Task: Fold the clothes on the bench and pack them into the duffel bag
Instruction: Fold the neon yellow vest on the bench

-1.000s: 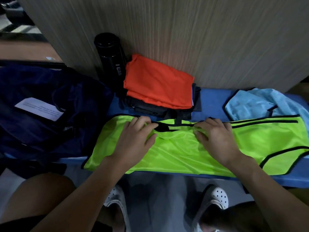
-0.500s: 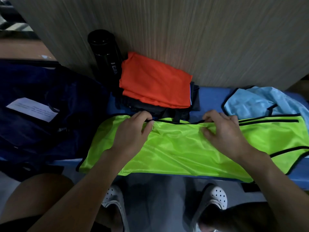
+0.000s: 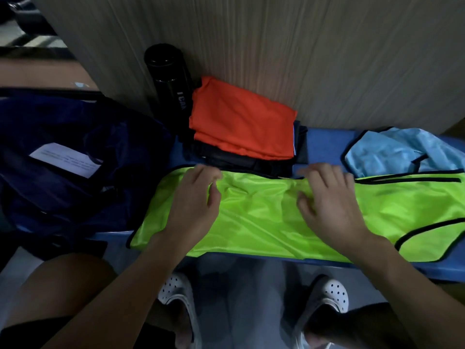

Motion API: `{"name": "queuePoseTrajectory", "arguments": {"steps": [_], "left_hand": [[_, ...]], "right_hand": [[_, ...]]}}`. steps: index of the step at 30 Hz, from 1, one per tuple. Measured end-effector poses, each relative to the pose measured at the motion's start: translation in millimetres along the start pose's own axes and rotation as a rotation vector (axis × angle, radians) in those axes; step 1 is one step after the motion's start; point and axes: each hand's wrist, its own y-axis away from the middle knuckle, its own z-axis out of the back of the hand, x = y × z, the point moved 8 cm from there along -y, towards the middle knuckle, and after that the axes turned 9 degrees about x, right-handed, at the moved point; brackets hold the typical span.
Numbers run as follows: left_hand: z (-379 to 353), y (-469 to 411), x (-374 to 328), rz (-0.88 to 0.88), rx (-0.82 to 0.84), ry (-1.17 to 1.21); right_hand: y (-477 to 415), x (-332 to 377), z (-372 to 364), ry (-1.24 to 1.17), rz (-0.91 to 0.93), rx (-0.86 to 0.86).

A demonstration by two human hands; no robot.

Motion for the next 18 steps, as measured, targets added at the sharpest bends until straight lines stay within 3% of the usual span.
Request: {"name": "queuePoseTrajectory", "arguments": {"steps": [5,8,11,13,18], "left_hand": [[23,23,49,0.204,0.031,-0.143],[29,34,56,0.164,0.105,-0.109],[25,41,48,0.085,0.201,-0.023],[22,48,46,0.045,0.284,-0.012],[11,69,64,0.147,0.580,-0.234]], "right_hand": [[21,48,-18,-0.089,0.302,0.193],[28,69,-33,-0.068,0.393,0.311],[29,80,-47,-0.013,0.422,0.361],[27,84,-49,-0.039,0.412,0.309],[17,74,-48,-0.118,0.294,0.265]]}}
